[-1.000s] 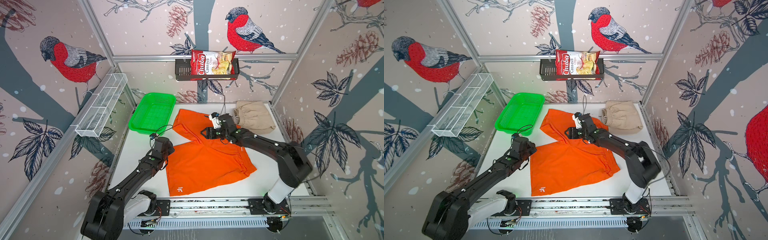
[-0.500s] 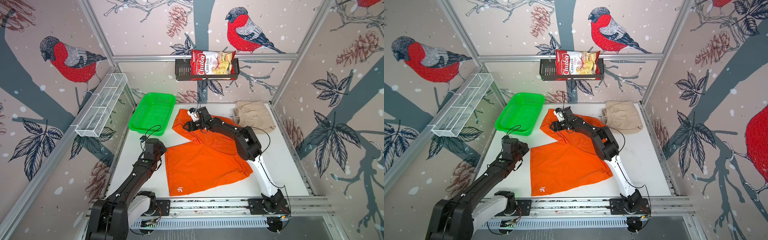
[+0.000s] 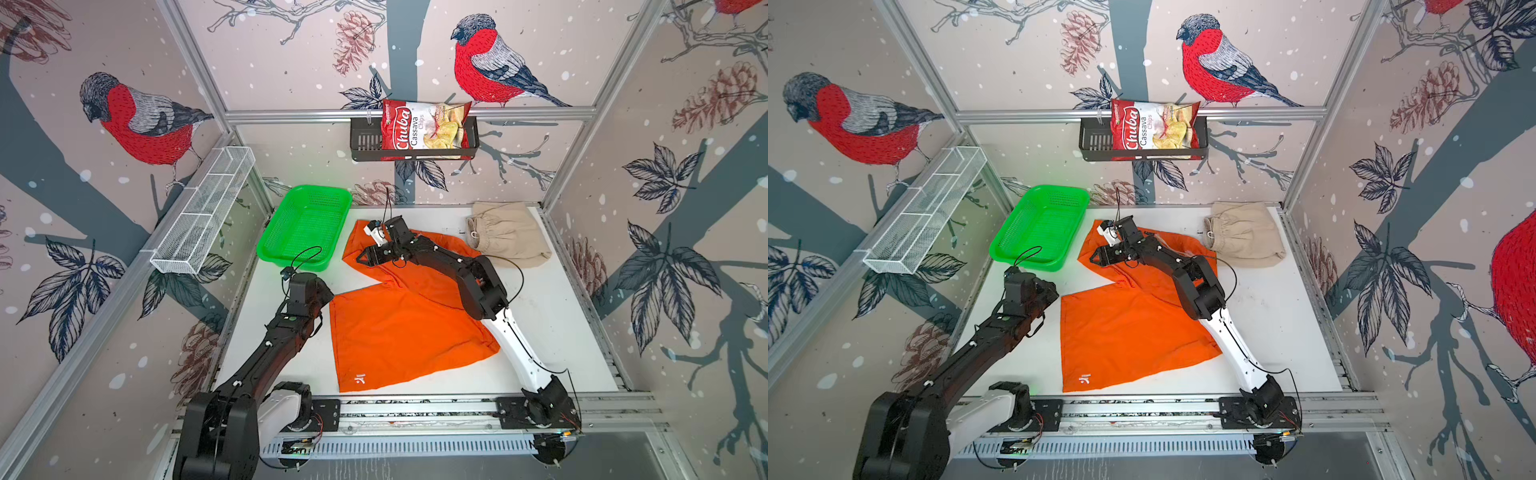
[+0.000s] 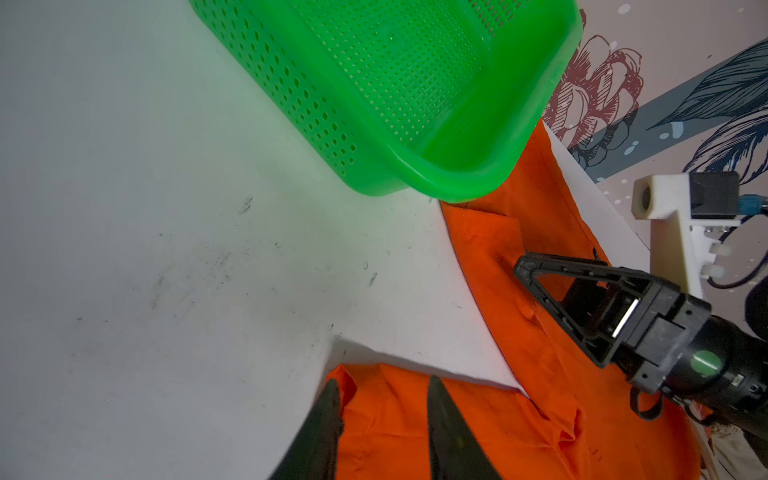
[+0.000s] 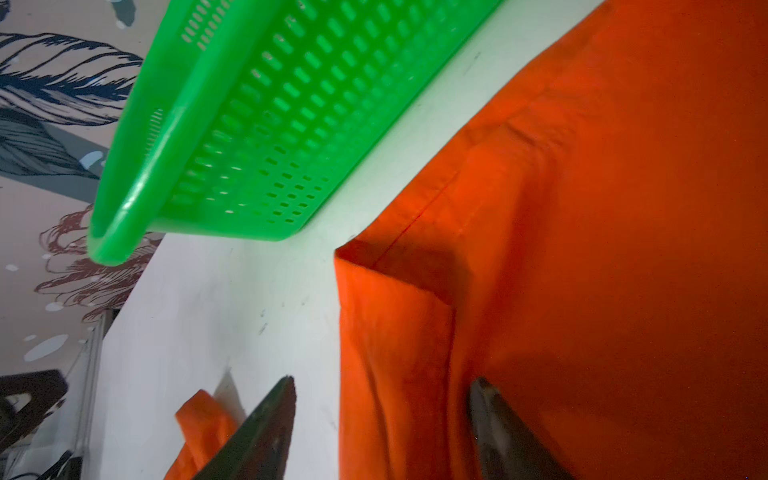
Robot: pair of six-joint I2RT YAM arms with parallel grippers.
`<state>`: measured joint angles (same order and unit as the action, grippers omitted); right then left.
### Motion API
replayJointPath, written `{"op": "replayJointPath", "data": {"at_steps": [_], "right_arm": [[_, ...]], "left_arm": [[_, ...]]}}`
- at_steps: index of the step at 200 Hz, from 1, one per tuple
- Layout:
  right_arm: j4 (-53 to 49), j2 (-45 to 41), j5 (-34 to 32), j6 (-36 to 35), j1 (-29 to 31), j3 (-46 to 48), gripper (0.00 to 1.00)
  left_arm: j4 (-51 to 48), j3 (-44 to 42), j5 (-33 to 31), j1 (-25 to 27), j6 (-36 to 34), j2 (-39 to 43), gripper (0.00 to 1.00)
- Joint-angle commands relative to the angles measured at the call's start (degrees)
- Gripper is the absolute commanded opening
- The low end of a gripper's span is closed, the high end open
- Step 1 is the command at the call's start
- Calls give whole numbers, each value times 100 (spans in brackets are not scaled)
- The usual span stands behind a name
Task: Fold and stack the shorts
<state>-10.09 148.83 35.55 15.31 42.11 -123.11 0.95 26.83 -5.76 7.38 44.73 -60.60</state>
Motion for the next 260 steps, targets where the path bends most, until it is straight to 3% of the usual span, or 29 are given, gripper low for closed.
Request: {"op": "replayJointPath", "data": {"at_steps": [1, 70, 113, 151, 198, 260], "right_arm": [[30, -334, 552, -159, 186, 208, 65], [326, -1069, 556, -129, 555, 1255, 64], [343, -1937, 258, -330, 298, 1924, 68], [929, -2617, -21, 112, -236, 3008, 68], [181, -1679, -28, -145, -172, 2144, 70], [-80, -716, 273, -94, 50, 1039, 69]], "left_arm": [[169, 76, 14, -10, -136, 50, 36], [185, 1, 108, -18, -235, 301, 36], [718, -95, 932, -10, -364, 68, 39], [1219, 60, 1535, 81, -345, -453, 39], [1181, 481, 1354, 212, -472, -958, 40], [1056, 499, 925, 159, -541, -685, 40]]}}
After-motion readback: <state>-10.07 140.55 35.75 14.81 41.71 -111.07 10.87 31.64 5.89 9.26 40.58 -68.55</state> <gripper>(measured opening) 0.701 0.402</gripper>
